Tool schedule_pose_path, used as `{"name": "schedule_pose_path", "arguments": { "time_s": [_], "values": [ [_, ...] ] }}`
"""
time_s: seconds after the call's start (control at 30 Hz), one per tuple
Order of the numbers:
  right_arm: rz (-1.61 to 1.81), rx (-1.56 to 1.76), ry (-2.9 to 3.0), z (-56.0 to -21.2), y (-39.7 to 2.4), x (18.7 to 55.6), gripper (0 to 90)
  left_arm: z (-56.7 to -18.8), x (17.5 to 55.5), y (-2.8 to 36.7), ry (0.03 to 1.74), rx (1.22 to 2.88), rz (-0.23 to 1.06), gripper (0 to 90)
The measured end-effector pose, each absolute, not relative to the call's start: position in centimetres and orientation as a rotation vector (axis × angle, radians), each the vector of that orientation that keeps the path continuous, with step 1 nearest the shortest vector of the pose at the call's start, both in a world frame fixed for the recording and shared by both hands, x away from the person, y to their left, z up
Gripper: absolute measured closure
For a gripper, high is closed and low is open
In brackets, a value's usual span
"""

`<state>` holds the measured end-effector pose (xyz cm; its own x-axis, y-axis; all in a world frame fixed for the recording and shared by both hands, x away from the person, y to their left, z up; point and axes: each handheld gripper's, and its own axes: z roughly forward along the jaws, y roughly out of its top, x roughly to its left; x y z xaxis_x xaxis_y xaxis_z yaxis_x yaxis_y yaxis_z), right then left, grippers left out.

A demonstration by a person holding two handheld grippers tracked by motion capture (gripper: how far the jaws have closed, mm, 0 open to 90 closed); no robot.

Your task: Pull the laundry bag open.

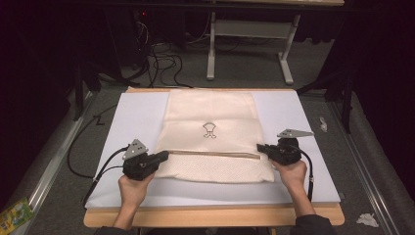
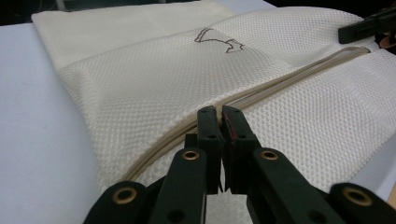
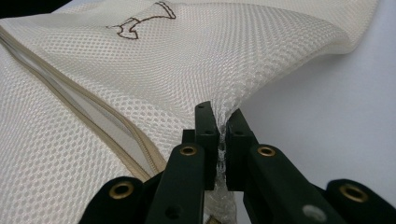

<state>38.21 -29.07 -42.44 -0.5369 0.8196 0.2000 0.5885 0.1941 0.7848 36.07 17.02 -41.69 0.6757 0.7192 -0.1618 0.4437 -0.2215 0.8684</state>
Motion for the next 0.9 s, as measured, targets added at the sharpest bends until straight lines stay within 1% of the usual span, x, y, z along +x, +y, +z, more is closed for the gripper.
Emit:
{"name": "schedule_pose_path", "arguments": {
  "time_s": [0.9],
  "values": [
    [1.271,1.367,2.167,-42.4,-30.3,38.1,88.3,-41.5,36.5,18.5,0.958,1.839,0.35,87.2]
  ]
}}
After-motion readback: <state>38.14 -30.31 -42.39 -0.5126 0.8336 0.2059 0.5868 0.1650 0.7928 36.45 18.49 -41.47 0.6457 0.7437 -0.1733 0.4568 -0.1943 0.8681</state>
